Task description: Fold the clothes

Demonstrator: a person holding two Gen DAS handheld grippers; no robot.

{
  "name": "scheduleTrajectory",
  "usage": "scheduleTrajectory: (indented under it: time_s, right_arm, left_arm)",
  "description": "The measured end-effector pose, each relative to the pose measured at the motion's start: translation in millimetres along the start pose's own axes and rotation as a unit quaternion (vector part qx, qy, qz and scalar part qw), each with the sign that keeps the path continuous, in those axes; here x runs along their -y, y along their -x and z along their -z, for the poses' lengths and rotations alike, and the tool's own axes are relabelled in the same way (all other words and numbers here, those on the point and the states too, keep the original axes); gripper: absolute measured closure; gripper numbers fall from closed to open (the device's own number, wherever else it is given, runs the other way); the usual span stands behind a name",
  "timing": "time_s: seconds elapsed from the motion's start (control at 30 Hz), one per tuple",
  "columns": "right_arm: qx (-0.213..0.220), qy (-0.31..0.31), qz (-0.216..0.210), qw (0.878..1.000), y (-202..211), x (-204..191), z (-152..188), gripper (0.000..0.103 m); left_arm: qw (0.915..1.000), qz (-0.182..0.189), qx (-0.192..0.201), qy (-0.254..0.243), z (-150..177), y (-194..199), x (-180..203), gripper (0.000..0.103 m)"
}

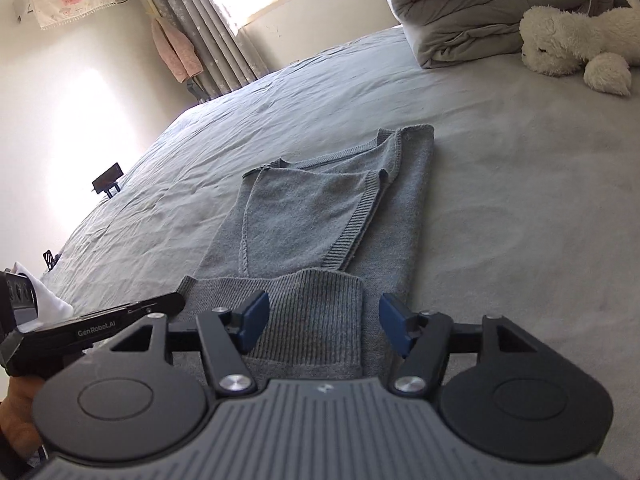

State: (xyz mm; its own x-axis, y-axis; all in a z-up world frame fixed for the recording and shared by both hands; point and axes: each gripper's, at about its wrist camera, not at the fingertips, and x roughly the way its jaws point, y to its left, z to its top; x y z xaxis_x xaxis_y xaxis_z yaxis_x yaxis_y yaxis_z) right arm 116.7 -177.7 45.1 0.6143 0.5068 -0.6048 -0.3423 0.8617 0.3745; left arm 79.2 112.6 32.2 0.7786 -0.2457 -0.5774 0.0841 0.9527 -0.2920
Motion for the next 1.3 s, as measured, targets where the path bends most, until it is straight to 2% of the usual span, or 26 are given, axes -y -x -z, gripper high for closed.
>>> scheduleTrajectory:
  time_s: [0.03, 0.07, 0.13, 0.23, 0.4, 0.57, 0.63, 0.77, 0.87, 1.07, 1.17, 1.23, 1.27, 1.3]
  right_arm:
    - [-0.008, 0.019, 0.01, 1.0, -3.8, -5.3, 2.5, 0.05]
    - [-0.017, 0.038, 0.02, 0.999, -7.6, -10.5, 5.0, 0.068]
    - [-0.023, 0.071, 0.035, 0.997, -13.7, -19.5, 9.5, 0.074]
    - [-0.018, 0.08, 0.039, 0.996, -12.4, -23.5, 9.7, 0.09]
    - [0.007, 0.05, 0.042, 0.998, -4.5, -11.8, 5.0, 0.094]
    - [0.084, 0.083, 0.049, 0.992, 14.3, -27.7, 0.3, 0.095]
    - [0.093, 0.088, 0.07, 0.989, 11.8, -28.7, -1.6, 0.095]
    - [0.063, 0.092, 0.12, 0.986, -13.1, -19.1, 5.2, 0.095]
    - [0.053, 0.12, 0.14, 0.981, -28.1, -21.5, 13.6, 0.095]
    - [0.1, 0.138, 0.126, 0.977, -14.8, -29.9, 9.7, 0.095]
    - [0.094, 0.135, 0.132, 0.977, -15.5, -28.2, 6.7, 0.095]
    - [0.071, 0.125, 0.128, 0.981, -21.1, -24.2, 8.2, 0.095]
    - [0.059, 0.118, 0.123, 0.984, -23.8, -21.9, 8.8, 0.093]
    - [0.048, 0.109, 0.117, 0.986, -25.6, -19.8, 9.2, 0.091]
  left_arm:
    - [1.0, 0.001, 0.0, -0.003, 0.2, 0.1, 1.3, 0.094]
    - [1.0, 0.001, 0.001, -0.006, 0.5, 0.2, 2.3, 0.094]
    - [1.0, 0.001, 0.001, -0.008, 0.7, 0.1, 2.6, 0.094]
    - [1.0, 0.0, 0.002, -0.01, 0.3, 0.8, 2.6, 0.094]
    - [0.9994, 0.002, 0.023, -0.026, -2.5, 7.0, 7.6, 0.096]
    - [0.9969, 0.019, 0.075, -0.017, -15.4, 20.8, 10.2, 0.096]
    - [0.9972, 0.006, 0.071, -0.021, -18.0, 13.3, 10.6, 0.096]
    - [0.9986, -0.023, 0.042, -0.022, -12.3, -7.6, 5.1, 0.096]
    - [0.9985, -0.046, 0.026, -0.016, -9.2, -15.3, -2.2, 0.096]
    - [0.9987, -0.022, 0.029, 0.037, -15.3, -4.5, -13.6, 0.095]
    - [0.9987, -0.003, 0.021, 0.047, -16.0, -1.1, -8.7, 0.081]
    - [0.9989, -0.003, 0.013, 0.044, -15.7, -1.4, -5.9, 0.059]
    - [0.999, -0.004, 0.01, 0.043, -15.5, -1.4, -5.7, 0.043]
    - [0.9991, -0.004, 0.01, 0.042, -15.6, -0.7, -6.4, 0.041]
